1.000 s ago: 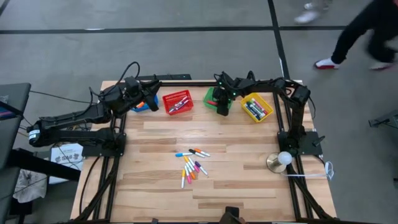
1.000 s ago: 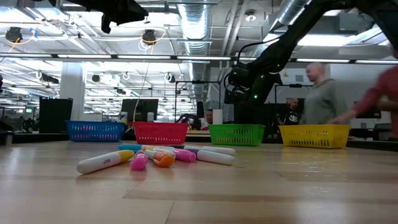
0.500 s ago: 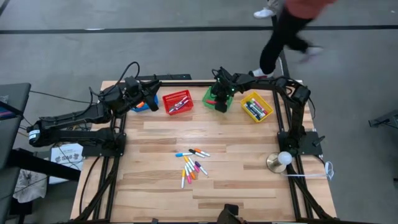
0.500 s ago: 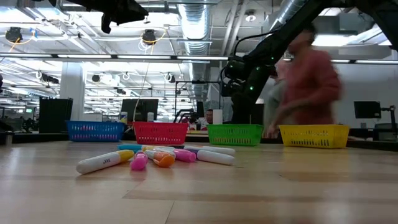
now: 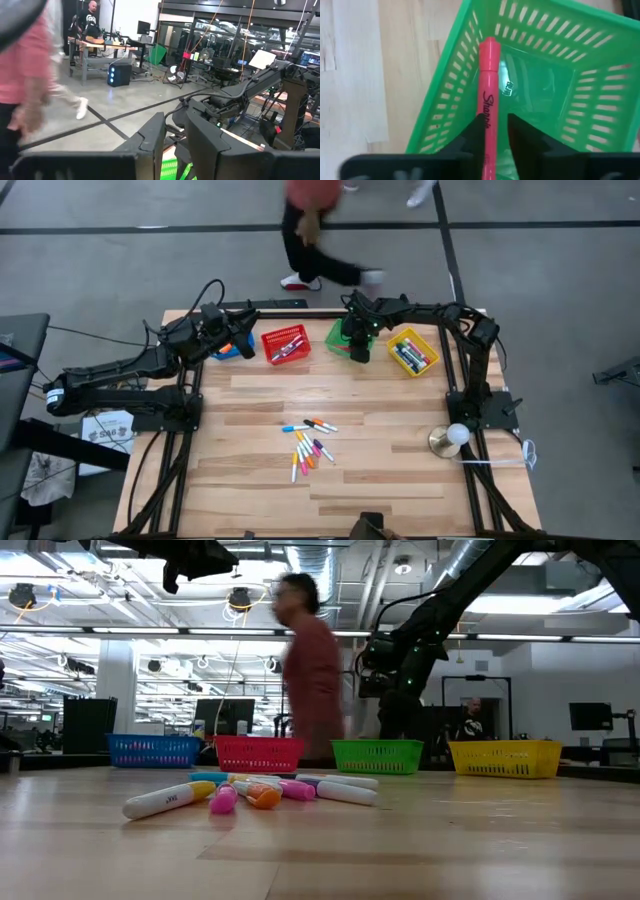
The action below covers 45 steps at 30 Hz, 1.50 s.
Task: Pick & Place Markers
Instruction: Put the large pink highlighter pen into the blue bin
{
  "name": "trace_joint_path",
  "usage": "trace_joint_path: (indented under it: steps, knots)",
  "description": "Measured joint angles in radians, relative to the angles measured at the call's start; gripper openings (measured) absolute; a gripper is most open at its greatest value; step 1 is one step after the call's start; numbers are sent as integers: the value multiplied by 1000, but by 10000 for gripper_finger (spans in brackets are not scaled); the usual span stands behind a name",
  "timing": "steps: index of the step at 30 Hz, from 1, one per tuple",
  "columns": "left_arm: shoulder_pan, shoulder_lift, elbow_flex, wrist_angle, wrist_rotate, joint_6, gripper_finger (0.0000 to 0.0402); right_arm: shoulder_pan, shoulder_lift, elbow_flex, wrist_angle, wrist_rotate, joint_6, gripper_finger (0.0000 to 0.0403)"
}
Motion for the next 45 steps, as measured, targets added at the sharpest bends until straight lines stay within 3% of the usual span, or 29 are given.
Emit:
trace_joint_path:
  steps: [8,17,37,45]
  knots:
    - [0,0,0,0,0,0,76,0,0,0,-31,-4,-78,162]
    - [0,1,0,-5,0,0,76,0,0,-1,-74,-4,-139,186]
    - [0,1,0,-4,0,-2,76,8,61,-7,-74,55,-139,143]
    - [0,2,0,-4,0,-1,76,5,61,-7,-60,56,-130,68]
